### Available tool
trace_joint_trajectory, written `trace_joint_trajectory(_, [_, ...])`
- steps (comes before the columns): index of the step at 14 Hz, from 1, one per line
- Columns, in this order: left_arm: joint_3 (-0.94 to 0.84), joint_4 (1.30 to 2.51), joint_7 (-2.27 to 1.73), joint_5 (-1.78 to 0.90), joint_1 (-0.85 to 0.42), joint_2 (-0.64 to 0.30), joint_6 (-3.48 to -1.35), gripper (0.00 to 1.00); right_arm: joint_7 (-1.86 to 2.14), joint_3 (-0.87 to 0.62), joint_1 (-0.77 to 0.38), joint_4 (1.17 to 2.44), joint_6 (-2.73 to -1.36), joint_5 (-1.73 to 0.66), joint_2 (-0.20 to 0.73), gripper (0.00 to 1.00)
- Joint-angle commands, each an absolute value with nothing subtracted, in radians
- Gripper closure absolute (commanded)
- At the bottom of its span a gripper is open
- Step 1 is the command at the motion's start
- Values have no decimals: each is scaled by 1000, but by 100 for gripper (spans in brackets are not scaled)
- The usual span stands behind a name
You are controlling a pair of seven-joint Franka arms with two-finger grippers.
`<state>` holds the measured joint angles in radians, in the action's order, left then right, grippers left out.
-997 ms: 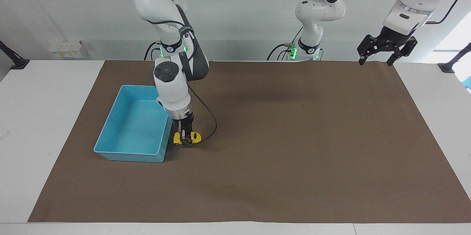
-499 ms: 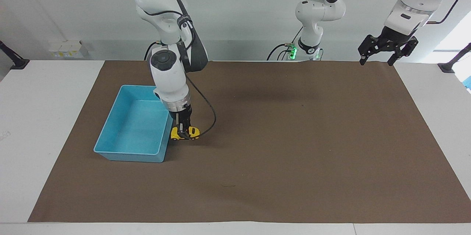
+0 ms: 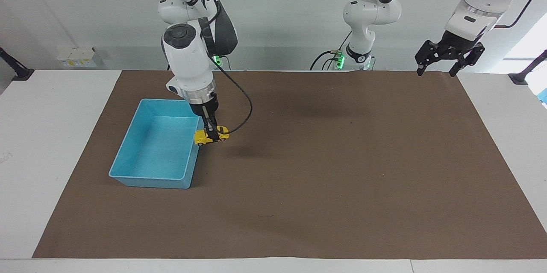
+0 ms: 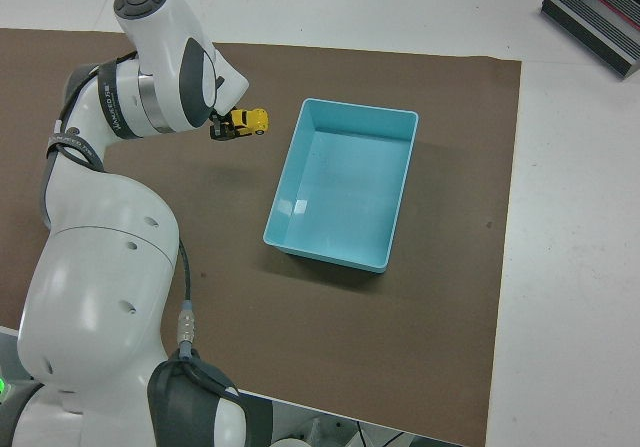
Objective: Wind up and store yellow beetle car
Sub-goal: 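Grasp the yellow car with the right gripper and lift it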
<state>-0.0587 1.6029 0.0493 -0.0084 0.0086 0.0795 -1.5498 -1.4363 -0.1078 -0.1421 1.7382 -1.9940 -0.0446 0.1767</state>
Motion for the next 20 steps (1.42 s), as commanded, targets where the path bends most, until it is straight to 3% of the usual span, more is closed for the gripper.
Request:
trace_joint_trajectory(1, [-63,1609,60,-6,11,94,-1531,0,-1188,-115,-57,1756,-1953,-138,152,100])
trace_joint_trajectory(8, [-60,1609,60,-6,23,94,-1534,0,-693,-110,67,1761,-1875,-155,147,100])
trace_joint_trajectory(13, [-60,1609,60,-6,25,94,-1534,0,-300,-107,115,1851,-1861,-103,95,100])
trace_joint_trajectory(16, [-60,1609,60,-6,23,94,-1534,0,-209,-107,123,1919,-1897,-5,60,100])
trace_joint_trajectory(20, [-60,1609,60,-6,25,94,-1534,0,-146,-107,126,2078,-2054,25,5,100])
